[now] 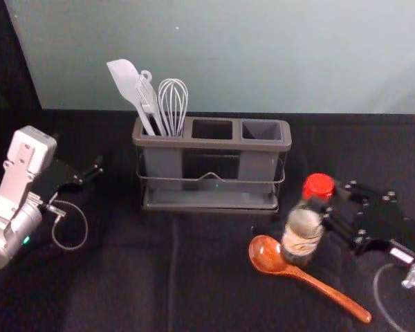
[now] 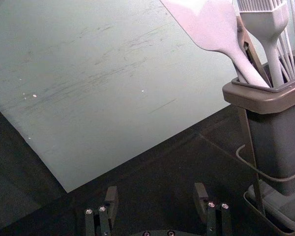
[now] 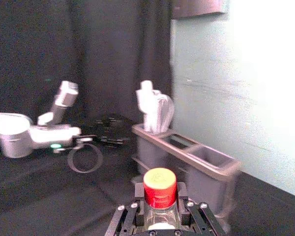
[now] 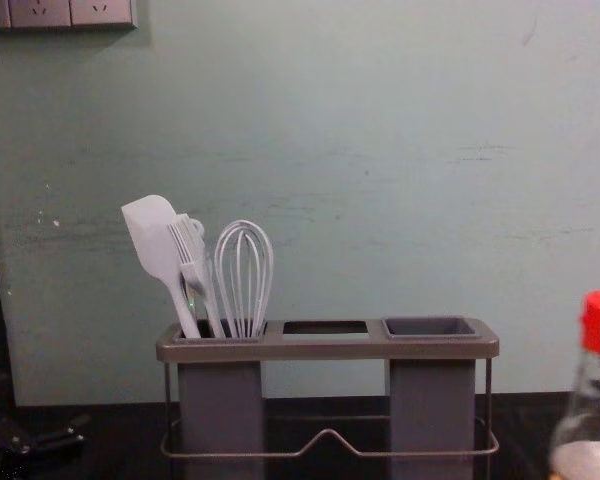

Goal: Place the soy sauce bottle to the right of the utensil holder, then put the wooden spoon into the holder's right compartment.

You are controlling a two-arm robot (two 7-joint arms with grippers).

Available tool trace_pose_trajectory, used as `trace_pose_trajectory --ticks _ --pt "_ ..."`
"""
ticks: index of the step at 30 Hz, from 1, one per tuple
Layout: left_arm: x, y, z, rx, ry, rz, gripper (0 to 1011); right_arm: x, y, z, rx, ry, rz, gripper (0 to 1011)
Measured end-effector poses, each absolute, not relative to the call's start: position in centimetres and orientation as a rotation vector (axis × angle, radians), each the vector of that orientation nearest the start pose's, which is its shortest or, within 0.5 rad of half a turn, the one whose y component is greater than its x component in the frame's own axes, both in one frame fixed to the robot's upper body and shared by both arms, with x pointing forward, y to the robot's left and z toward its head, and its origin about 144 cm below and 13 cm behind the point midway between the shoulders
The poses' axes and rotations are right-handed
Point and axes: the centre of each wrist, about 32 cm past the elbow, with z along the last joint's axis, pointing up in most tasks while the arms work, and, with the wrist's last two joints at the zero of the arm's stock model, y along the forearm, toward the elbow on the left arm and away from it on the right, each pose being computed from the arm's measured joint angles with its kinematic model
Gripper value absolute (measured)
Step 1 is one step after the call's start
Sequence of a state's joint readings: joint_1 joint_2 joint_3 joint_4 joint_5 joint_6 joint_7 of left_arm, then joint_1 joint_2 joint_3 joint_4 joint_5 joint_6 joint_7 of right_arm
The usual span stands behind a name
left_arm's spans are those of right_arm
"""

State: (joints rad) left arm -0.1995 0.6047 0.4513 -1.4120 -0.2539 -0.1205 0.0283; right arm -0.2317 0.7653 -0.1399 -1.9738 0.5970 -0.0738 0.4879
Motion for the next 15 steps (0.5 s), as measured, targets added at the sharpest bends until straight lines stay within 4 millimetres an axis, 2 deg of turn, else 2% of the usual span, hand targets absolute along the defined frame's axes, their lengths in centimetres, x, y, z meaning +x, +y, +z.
trace_pose_trajectory --ticks 6,15 --pt "48.9 31.0 114.0 0.304 -0.285 1.248 1005 39.8 -33.9 121.7 -0.046 -0.096 -0.797 382" --pt "48.9 31.0 114.0 0.304 -0.285 1.248 1005 42.3 -35.0 120.9 -0.054 -0.1 -0.866 382"
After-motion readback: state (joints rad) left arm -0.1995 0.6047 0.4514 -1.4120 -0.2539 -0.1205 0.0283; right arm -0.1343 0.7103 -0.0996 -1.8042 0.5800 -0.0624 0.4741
